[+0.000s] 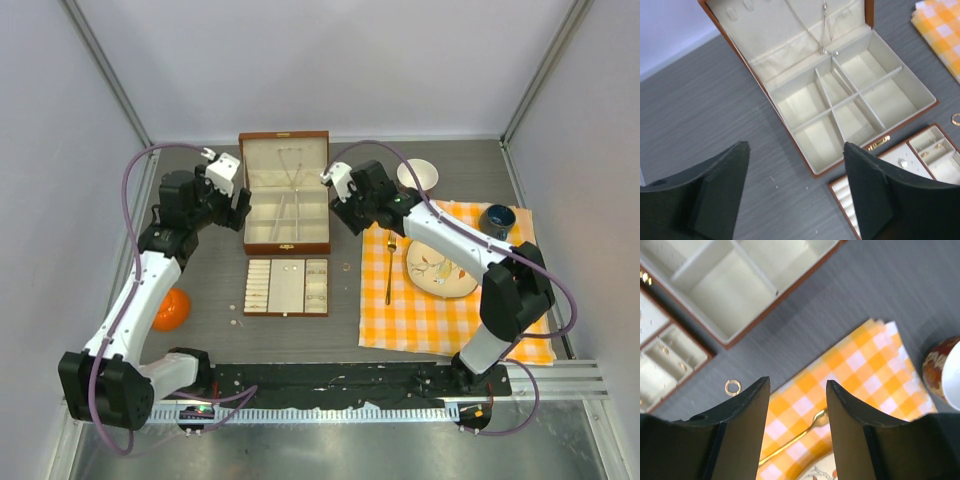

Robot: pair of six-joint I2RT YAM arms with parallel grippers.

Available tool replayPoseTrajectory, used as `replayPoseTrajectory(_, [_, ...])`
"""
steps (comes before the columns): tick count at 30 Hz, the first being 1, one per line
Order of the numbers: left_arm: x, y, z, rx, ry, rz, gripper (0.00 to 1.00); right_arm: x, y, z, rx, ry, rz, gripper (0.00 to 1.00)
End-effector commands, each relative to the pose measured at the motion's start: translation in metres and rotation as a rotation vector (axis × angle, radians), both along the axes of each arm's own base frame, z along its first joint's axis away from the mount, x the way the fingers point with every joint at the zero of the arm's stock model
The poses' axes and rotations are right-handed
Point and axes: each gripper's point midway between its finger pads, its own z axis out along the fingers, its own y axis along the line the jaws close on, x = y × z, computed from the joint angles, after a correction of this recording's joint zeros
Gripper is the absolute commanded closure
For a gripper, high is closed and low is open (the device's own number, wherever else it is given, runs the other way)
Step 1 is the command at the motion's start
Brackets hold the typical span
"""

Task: Organize the mixed jewelry
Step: Pick up the jewelry from the center of the board.

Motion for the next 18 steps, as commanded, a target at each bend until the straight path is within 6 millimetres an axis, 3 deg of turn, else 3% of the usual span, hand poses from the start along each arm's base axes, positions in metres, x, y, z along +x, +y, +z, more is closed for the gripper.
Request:
replayPoseTrajectory(1, [-0.028,0.010,-0.014,0.012,0.099,0.035,0.16,-0.032,0.001,0.019,0.053,0.011,0.137,0.45])
replayPoseTrajectory(4, [-0.034,0.011,-0.023,0.017,0.142,0.035,0.07,-0.051,0.000,0.006,0.047,0.085,0.190,0.45])
replayPoseTrajectory(8, [-0.030,0.008,-0.034,-0.010,0.174,0.043,0.04,-0.062,-0.001,-0.011,0.035,0.125,0.218,0.45])
replayPoseTrajectory(12, [-0.023,0.003,-0.047,-0.029,0.211,0.041,0.03,-0.058,-0.003,-0.030,0.009,0.152,0.193,0.46])
replayPoseTrajectory(18, [-0.015,0.002,-0.065,-0.027,0.271,0.049,0.02,-0.055,-0.006,-0.075,-0.043,0.213,0.141,0.50])
